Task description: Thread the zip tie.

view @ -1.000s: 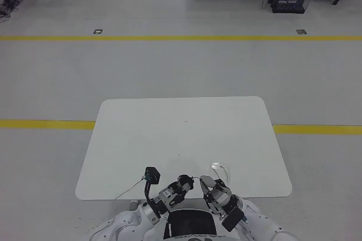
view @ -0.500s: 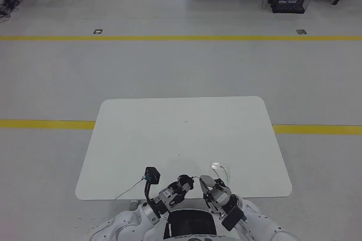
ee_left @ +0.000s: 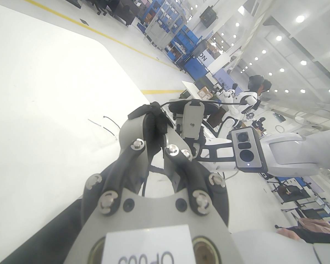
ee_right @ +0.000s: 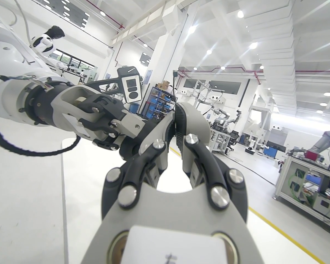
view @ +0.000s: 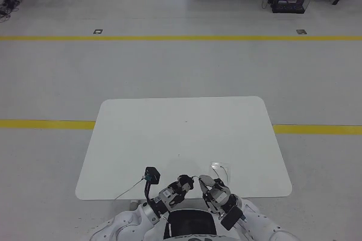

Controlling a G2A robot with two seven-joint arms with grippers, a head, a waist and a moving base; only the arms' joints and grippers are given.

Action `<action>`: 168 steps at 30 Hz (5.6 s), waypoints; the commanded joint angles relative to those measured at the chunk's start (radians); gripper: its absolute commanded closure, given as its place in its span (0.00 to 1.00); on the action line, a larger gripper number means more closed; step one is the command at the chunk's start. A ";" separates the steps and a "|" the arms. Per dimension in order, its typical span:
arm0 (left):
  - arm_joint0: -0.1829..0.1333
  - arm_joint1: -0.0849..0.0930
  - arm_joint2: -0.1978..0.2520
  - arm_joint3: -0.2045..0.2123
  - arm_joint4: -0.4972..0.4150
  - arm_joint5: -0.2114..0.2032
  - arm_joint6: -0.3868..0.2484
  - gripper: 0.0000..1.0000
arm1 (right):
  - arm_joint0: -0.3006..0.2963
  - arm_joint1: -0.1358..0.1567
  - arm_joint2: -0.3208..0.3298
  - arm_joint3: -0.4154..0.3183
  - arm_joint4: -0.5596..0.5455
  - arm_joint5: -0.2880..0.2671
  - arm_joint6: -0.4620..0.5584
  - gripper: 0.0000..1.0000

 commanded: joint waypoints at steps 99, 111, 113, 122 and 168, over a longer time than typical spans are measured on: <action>0.000 0.000 0.000 0.000 0.000 0.000 0.000 1.00 | -0.030 -0.018 0.047 -0.004 0.000 -0.097 0.000 1.00; 0.000 0.000 0.000 0.000 0.000 0.000 0.000 1.00 | -0.026 -0.017 0.041 -0.007 0.000 -0.088 0.000 1.00; 0.000 0.000 0.000 0.000 0.000 0.000 0.000 1.00 | -0.024 -0.017 0.039 -0.005 0.000 -0.085 0.000 1.00; 0.000 0.000 0.000 0.000 0.000 0.000 0.000 1.00 | -0.024 -0.017 0.039 -0.004 0.000 -0.083 0.000 1.00; 0.000 0.000 0.000 0.000 0.000 0.000 0.000 1.00 | -0.004 -0.017 -0.009 0.013 0.000 -0.109 0.000 1.00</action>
